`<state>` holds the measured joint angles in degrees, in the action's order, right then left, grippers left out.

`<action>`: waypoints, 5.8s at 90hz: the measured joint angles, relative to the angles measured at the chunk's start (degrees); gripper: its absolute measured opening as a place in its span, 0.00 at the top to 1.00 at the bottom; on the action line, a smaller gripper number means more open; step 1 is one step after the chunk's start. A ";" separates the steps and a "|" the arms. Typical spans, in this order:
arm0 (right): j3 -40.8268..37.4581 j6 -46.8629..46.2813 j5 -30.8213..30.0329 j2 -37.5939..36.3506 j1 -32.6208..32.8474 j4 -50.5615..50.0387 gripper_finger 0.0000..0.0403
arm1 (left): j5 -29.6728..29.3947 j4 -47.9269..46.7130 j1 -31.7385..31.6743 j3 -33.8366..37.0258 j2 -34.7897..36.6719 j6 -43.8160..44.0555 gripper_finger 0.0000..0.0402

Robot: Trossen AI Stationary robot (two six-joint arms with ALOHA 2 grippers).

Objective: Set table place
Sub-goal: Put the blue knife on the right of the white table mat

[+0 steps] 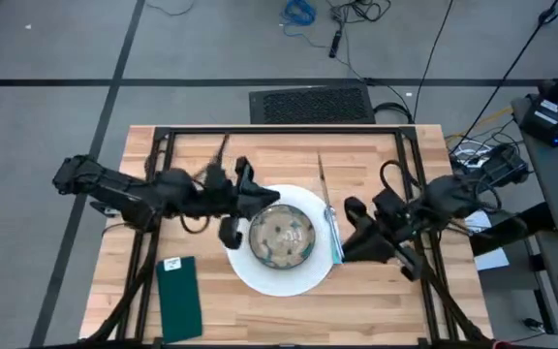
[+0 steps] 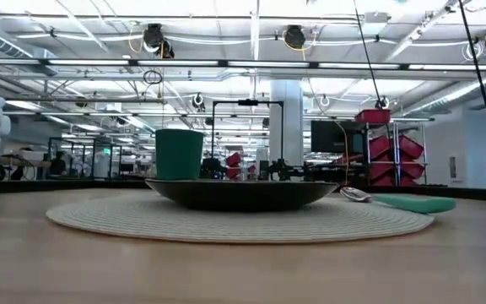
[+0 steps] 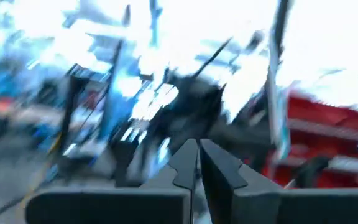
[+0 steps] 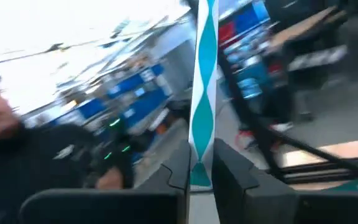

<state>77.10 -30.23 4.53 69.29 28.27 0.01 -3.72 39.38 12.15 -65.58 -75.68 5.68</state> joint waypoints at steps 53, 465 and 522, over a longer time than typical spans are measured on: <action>0.00 -6.15 24.47 4.73 -6.11 3.81 0.95 | 31.09 12.55 -6.13 -19.52 -15.92 11.62 0.66; 0.04 39.60 -4.14 15.39 -17.45 -54.59 0.50 | -15.01 -94.97 21.20 -23.06 -13.35 44.08 1.00; 0.00 74.87 -1.88 33.90 -19.76 -41.00 0.50 | -12.80 -79.86 28.12 -12.12 -13.44 66.07 1.00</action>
<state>77.10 44.64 2.66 103.19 8.50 -41.00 -16.52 -40.48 40.27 -77.70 -89.12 71.75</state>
